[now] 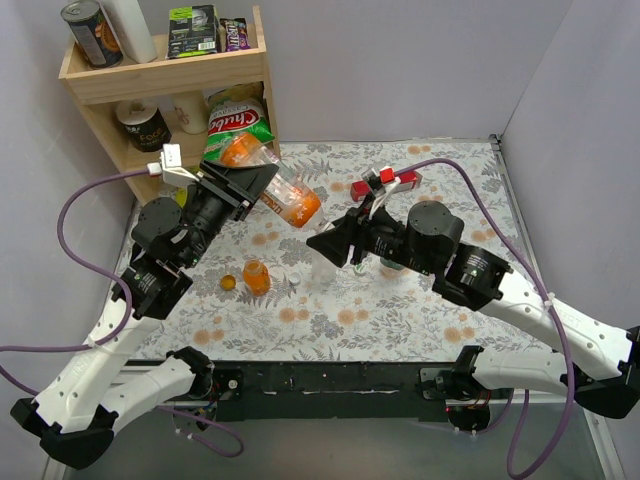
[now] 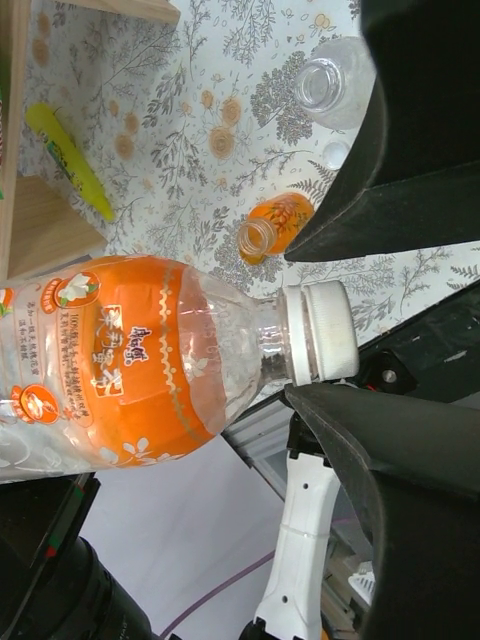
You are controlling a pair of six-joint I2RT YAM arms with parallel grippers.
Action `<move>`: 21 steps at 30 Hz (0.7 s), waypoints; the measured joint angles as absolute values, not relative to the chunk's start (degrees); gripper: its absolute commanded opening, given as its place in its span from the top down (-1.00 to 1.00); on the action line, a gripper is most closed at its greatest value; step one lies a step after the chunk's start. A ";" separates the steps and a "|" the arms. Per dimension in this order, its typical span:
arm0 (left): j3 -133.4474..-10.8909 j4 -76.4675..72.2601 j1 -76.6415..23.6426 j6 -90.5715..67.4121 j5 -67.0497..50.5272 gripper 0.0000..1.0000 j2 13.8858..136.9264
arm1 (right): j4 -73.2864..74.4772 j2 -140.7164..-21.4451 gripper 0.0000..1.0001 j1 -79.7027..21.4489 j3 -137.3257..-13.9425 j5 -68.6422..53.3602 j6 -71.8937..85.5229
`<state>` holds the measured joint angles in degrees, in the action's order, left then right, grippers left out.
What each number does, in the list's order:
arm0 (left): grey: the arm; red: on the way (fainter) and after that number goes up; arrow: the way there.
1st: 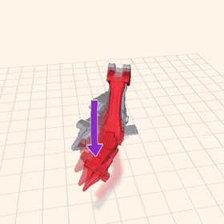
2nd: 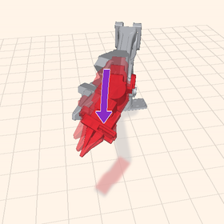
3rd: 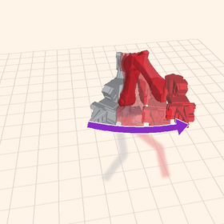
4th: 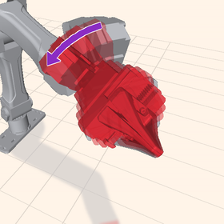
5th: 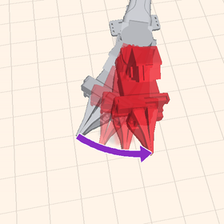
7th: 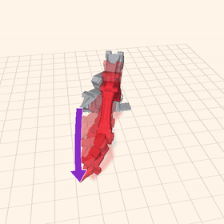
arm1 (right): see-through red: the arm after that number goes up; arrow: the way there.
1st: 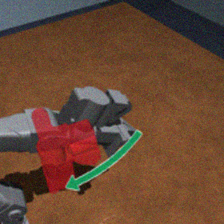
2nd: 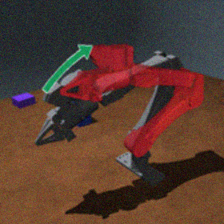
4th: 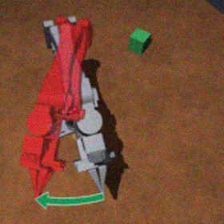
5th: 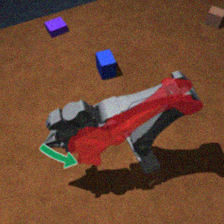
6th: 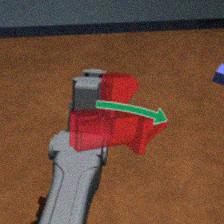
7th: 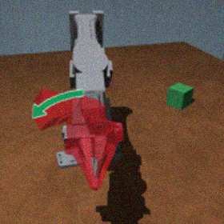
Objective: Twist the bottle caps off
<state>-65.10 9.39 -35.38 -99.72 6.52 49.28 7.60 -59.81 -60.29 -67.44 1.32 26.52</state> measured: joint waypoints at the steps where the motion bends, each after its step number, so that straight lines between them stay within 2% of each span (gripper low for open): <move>1: -64.97 9.41 -35.38 -99.83 6.44 0.50 49.21 | 7.44 -60.18 -0.13 -60.29 -67.51 1.21 26.28; 7: -63.44 9.52 -35.38 -100.33 6.39 0.51 48.21 | 7.07 -60.86 -0.02 -60.29 -68.69 1.02 24.99; 11: -63.11 9.61 -35.35 -100.82 6.20 0.51 48.10 | 6.96 -60.86 0.45 -60.29 -69.23 0.30 23.97; 13: -63.07 9.65 -35.31 -101.03 6.17 0.48 48.01 | 7.07 -60.90 0.60 -60.38 -69.25 -0.16 23.51; 14: -63.07 9.76 -35.31 -101.03 6.17 0.44 47.97 | 7.05 -60.97 0.77 -60.40 -69.30 -0.38 23.42; 15: -63.07 9.85 -35.31 -101.03 6.17 0.35 47.90 | 7.05 -61.08 0.86 -60.40 -69.41 -0.54 23.24; 16: -63.07 9.87 -35.31 -100.99 6.17 0.00 47.88 | 7.05 -61.25 0.93 -60.40 -69.52 -0.82 23.29; 20: -63.07 9.87 -35.31 -100.42 5.87 -0.96 47.90 | 7.05 -61.32 0.97 -60.40 -69.54 -1.48 23.81; 21: -63.07 9.87 -35.31 -100.14 5.50 -0.96 47.90 | 7.20 -61.23 0.97 -60.40 -69.54 -1.45 24.12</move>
